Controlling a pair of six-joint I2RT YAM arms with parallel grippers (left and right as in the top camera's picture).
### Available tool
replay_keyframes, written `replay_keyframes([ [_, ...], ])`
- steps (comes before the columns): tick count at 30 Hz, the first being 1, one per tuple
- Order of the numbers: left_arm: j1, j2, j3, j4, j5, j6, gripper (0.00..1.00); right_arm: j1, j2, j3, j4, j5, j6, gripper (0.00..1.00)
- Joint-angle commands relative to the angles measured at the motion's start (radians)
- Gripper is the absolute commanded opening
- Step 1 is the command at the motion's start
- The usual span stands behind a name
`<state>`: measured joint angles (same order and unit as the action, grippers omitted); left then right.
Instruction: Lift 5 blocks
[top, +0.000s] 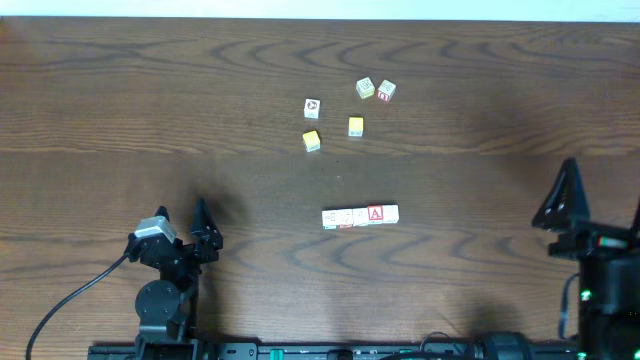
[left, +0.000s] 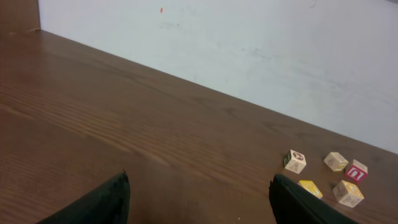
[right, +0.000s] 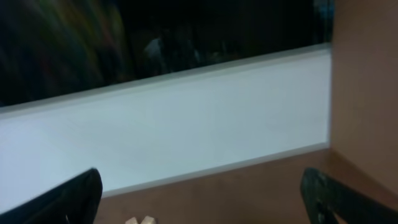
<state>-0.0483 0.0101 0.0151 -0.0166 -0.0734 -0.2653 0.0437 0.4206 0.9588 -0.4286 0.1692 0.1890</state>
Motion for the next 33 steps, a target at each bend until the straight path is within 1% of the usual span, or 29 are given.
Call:
replay_keyframes([
  [1, 0.001, -0.006, -0.011, -0.05, -0.014, -0.002, 0.72, 0.013, -0.097, -0.167, 0.093, -0.079, -0.011, 0.99],
  [6, 0.001, -0.006, -0.011, -0.05, -0.014, -0.002, 0.72, 0.005, -0.244, -0.423, 0.314, -0.108, -0.011, 0.99],
  [12, 0.001, -0.006, -0.011, -0.05, -0.014, -0.002, 0.73, -0.006, -0.373, -0.637, 0.43, -0.108, -0.011, 0.99],
  [16, 0.001, -0.006, -0.011, -0.05, -0.014, -0.002, 0.72, -0.019, -0.416, -0.719, 0.446, -0.108, -0.017, 0.99],
  [24, 0.001, -0.006, -0.011, -0.05, -0.014, -0.002, 0.72, -0.024, -0.415, -0.814, 0.444, -0.122, -0.128, 0.99],
  [29, 0.001, -0.006, -0.011, -0.05, -0.014, -0.002, 0.72, -0.024, -0.416, -0.922, 0.446, -0.123, -0.118, 0.99],
  [33, 0.001, -0.006, -0.011, -0.05, -0.014, -0.002, 0.72, -0.024, -0.416, -0.954, 0.43, -0.122, -0.116, 0.99],
])
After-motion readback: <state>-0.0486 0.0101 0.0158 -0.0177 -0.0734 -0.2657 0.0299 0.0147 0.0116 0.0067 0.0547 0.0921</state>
